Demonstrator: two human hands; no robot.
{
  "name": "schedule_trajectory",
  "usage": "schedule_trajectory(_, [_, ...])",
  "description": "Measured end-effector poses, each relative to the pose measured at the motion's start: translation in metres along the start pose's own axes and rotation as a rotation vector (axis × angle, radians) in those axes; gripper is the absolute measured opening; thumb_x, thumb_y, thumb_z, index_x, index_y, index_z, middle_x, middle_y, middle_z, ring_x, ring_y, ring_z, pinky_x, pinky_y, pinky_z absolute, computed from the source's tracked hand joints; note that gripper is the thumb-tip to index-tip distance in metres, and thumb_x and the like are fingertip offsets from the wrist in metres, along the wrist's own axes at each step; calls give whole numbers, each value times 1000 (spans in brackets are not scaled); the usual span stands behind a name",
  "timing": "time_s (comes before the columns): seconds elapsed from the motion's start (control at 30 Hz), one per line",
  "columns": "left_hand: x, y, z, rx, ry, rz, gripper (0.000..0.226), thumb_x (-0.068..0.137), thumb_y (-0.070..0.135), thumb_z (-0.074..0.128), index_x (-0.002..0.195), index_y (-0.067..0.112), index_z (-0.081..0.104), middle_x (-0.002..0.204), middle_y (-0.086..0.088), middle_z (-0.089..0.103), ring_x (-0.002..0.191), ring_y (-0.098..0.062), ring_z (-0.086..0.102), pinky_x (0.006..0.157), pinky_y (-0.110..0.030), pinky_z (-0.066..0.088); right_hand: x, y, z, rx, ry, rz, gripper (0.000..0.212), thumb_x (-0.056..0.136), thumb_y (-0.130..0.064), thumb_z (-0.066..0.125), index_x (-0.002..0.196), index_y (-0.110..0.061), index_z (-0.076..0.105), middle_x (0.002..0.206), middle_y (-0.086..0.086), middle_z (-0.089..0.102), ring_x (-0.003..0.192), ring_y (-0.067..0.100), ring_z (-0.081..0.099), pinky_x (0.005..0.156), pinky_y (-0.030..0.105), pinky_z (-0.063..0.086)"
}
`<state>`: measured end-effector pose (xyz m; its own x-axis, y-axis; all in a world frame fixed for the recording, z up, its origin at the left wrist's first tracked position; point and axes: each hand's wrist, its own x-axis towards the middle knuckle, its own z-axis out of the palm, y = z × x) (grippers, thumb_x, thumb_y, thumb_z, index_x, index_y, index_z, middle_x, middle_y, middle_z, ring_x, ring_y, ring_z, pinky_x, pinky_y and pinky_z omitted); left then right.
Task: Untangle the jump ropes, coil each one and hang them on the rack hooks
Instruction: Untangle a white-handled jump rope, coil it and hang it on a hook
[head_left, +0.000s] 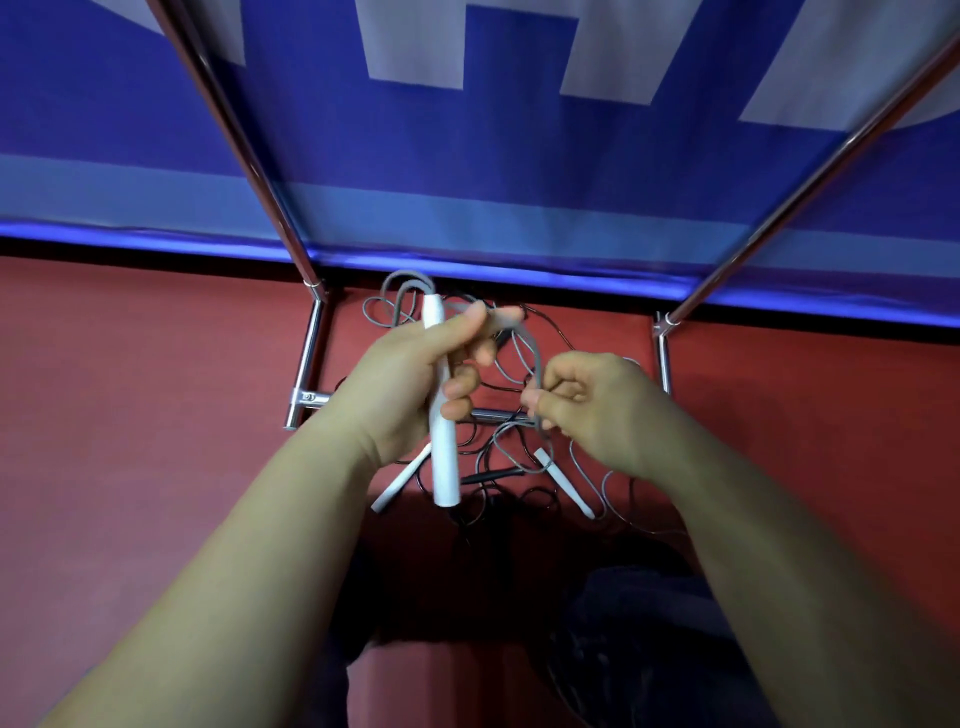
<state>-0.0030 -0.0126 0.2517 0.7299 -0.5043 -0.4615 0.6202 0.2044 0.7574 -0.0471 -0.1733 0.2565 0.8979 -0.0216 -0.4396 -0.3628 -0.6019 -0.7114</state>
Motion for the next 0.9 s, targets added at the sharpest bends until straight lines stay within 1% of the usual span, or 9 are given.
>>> schedule_trajectory(0.1, [-4, -5, 2, 478, 10, -24, 33, 78, 39, 71, 95, 11, 71, 59, 1, 50, 42, -9, 34, 43, -19, 30, 3, -6, -5, 430, 20, 147, 19, 92, -12, 55, 73, -13, 56, 69, 4, 65, 54, 7, 65, 54, 17, 53])
schedule_trajectory(0.17, [-9, -9, 8, 682, -58, -59, 12, 84, 29, 68, 83, 17, 70, 46, 13, 45, 39, -3, 36, 46, -13, 31, 2, -12, -14, 759, 44, 209, 14, 92, -12, 54, 79, -9, 60, 66, 5, 68, 55, 8, 67, 52, 17, 53])
schedule_trajectory(0.33, [-8, -11, 6, 710, 81, 49, 21, 89, 22, 63, 70, 15, 59, 41, 16, 42, 37, 1, 35, 43, -9, 30, 0, -17, -22, 1184, -20, 244, 15, 94, -15, 48, 87, -9, 60, 69, 3, 72, 65, 11, 71, 54, 18, 54])
schedule_trajectory(0.4, [-5, -10, 5, 641, 160, 79, 23, 93, 24, 58, 73, 13, 65, 42, 16, 46, 38, 0, 35, 46, -14, 31, 0, -17, -22, 1117, -22, 187, 12, 93, -14, 49, 94, -10, 60, 79, 5, 73, 70, 12, 71, 59, 20, 56])
schedule_trajectory(0.5, [-1, -10, 4, 401, 189, 102, 28, 94, 24, 54, 71, 15, 67, 59, 5, 53, 45, -10, 33, 45, -22, 27, 1, -8, -12, 555, -8, 84, 11, 87, -15, 62, 97, -21, 60, 92, 3, 68, 79, 12, 68, 74, 23, 55])
schedule_trajectory(0.63, [-1, -1, 4, -8, 93, 31, 24, 84, 22, 54, 66, 10, 64, 55, 2, 51, 39, -6, 34, 35, -16, 29, 0, 3, 4, 64, -79, 15, 13, 80, -17, 72, 92, -18, 68, 74, -7, 64, 75, 9, 62, 83, 29, 51])
schedule_trajectory(0.77, [0, 5, 1, -161, -7, -14, 27, 75, 27, 52, 58, 15, 70, 55, 2, 51, 38, -5, 35, 33, -14, 28, 3, 9, -2, -5, 96, -5, 18, 85, -22, 65, 68, -25, 62, 64, -6, 66, 68, 11, 64, 71, 30, 51])
schedule_trajectory(0.83, [-1, 3, 0, -87, 1, -5, 25, 74, 29, 54, 73, 15, 73, 59, 3, 54, 39, -4, 34, 34, -14, 27, 6, 6, -3, 152, 121, 39, 20, 89, -19, 61, 69, -23, 61, 73, 3, 69, 77, 22, 69, 75, 36, 55])
schedule_trajectory(0.9, [0, -1, -1, 84, 25, -3, 30, 73, 32, 57, 93, 14, 71, 63, 4, 56, 40, -5, 33, 37, -16, 27, 7, 0, -5, 380, 81, 99, 20, 92, -14, 54, 74, -19, 61, 74, 7, 67, 69, 15, 70, 67, 25, 57])
